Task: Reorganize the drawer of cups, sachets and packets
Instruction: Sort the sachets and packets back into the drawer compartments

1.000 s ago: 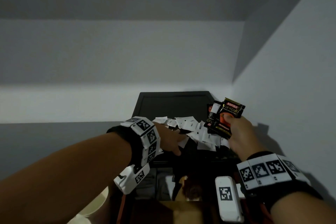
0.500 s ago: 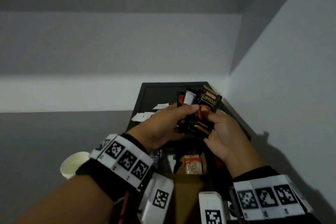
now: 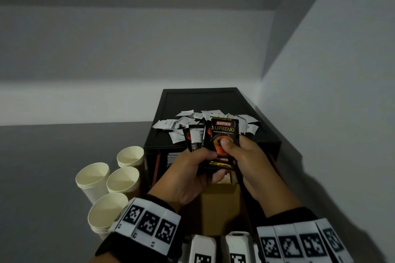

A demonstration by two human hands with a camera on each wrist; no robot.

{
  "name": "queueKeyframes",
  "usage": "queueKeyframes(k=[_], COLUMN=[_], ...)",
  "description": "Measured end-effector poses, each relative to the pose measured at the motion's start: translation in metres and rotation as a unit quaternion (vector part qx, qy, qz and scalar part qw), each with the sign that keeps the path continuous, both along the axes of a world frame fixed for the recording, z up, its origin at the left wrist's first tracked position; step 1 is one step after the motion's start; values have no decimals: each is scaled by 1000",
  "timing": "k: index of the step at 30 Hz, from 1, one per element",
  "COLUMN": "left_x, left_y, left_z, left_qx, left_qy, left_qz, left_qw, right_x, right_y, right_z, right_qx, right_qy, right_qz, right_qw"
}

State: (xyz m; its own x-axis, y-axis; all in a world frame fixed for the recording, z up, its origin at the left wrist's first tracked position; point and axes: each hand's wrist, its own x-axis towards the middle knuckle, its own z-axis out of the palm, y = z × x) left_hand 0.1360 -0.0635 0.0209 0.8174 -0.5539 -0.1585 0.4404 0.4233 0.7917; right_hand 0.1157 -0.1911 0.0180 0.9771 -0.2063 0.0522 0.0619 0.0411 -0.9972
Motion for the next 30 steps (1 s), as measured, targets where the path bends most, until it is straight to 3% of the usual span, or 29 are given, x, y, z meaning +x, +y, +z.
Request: queueKeyframes(k=[10,15,19,22,24,25,26,28,30], left_x=[-1,1,6,11,13,14,15,17,19], left_y=[4,7,9,13,17,18,19,21,23], left_z=[-6,-3,-4,-2,2,4,5,6,6], left_qx=[-3,17,73,130,153,162,176,211,247], left_qy=[31,20,-7,-31,-40,-42,-44,-50,-50], left_qz=[31,36,50,50,31,15,0,-25,-44], left_qw=[999,999,996,990,987,986,983,976,967], right_x=[-11,-12,-11,-12,-14,-14,-14,-13,-10], right_y=[-25,-27,-31,-39,-43,-44,-43,-35,-23], right_z=[5,5,6,10,19,24,30,37,37], right_qx=[200,222,180,62,-100,-199,-305,-509,-607], right_qy=[3,0,-8,-8,-22,-30,-35,-55,-83], right_qz=[-61,-38,-31,-16,26,65,108,167,191], right_qw=[978,974,983,998,994,977,946,843,767])
